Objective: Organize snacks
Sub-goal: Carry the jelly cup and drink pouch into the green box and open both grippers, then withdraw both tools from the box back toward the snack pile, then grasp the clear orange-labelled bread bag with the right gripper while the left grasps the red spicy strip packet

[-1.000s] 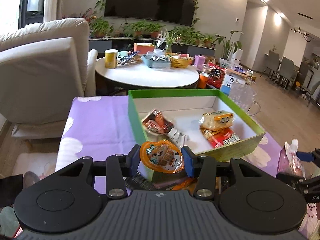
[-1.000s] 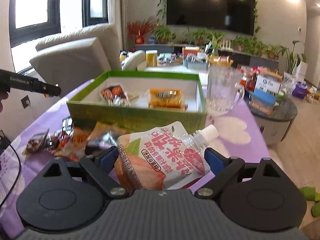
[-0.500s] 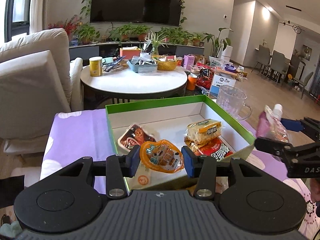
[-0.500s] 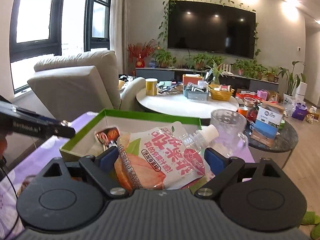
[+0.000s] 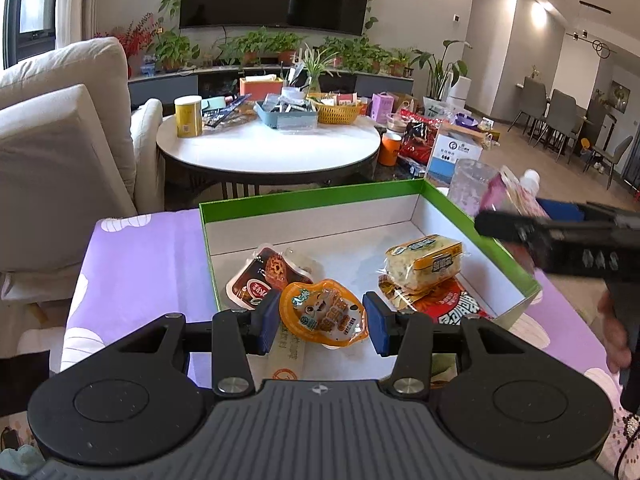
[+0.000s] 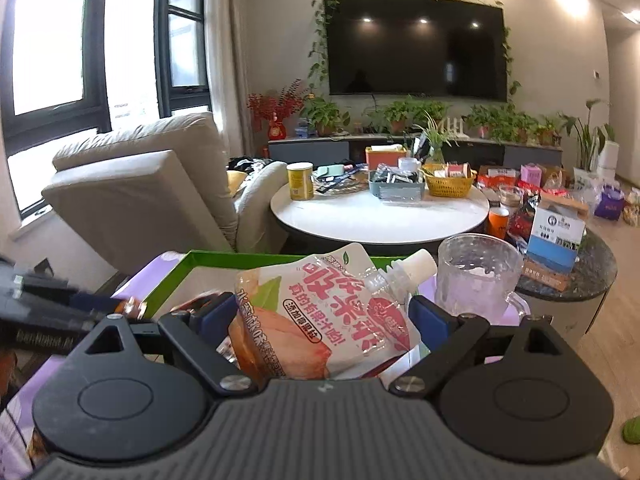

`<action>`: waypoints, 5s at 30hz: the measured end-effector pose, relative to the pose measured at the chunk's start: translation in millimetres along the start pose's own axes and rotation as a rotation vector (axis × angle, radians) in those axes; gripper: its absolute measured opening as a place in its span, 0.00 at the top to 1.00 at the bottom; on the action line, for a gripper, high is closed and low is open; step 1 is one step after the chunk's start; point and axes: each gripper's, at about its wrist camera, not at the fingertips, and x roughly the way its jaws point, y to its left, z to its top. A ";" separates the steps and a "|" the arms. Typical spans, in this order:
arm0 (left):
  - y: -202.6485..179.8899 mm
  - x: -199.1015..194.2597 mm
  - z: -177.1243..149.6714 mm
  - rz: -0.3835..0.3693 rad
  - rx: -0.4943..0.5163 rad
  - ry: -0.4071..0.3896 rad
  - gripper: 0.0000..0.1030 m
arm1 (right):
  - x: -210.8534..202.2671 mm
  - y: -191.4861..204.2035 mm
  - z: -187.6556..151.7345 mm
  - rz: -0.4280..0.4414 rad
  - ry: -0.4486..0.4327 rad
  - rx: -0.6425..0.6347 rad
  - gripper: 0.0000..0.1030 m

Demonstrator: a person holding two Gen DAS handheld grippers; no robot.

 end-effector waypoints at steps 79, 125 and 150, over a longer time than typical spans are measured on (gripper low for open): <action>59.5 -27.5 -62.2 0.148 -0.212 0.056 0.50 | -93.8 -10.1 -109.0 -0.028 0.213 0.110 0.49; 2.1 -46.6 -99.9 -0.053 0.022 0.235 0.59 | -81.8 22.7 -148.2 -0.052 0.247 -0.047 0.49; -49.7 -69.6 -129.5 -0.263 0.284 0.256 0.49 | -83.8 22.5 -150.4 -0.052 0.232 -0.047 0.49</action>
